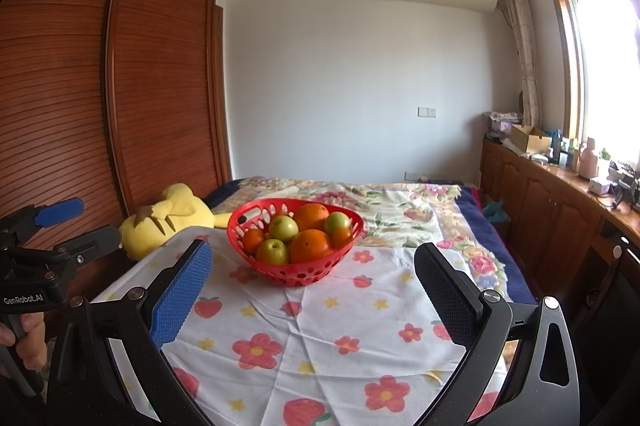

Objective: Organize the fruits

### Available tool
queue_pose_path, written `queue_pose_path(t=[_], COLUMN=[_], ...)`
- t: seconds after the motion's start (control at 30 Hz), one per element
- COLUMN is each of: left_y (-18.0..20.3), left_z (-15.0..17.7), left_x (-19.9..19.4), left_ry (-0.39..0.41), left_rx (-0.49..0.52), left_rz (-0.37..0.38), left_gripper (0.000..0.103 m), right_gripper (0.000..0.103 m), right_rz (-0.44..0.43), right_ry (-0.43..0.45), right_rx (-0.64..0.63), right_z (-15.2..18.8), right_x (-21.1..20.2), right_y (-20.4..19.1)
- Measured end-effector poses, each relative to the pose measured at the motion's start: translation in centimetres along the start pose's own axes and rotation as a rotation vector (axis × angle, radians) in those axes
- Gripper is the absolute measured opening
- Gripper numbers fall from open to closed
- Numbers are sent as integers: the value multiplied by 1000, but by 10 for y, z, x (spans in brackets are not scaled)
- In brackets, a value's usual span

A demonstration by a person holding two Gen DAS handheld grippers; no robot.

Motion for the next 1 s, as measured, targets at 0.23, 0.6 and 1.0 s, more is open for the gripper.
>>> queue_pose_path(t=[0.23,0.6,1.0], left_y=[0,1,1], left_z=[1,1,1], left_x=[-1,-2,-2], left_ry=[-1,0,1], left_rx=[2,2,2], left_rz=[1,2,2], left_gripper=[94,94,94], right_gripper=[102,102,102], right_rz=[1,1,1], right_ry=[0,1,1], right_rx=[1,0,0], right_z=[0,0,0], right_x=[0,0,0], right_y=[0,1,1])
Point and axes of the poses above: each gripper's, at about its wrist camera, not at the fingertips, and x roughly the way its jaws point, y to its right, z to its underside, the point moved 10 cm from there along x, roughly the way its jaws point, and after that the axes turned 9 degrees about x, right-handed, at the moved point
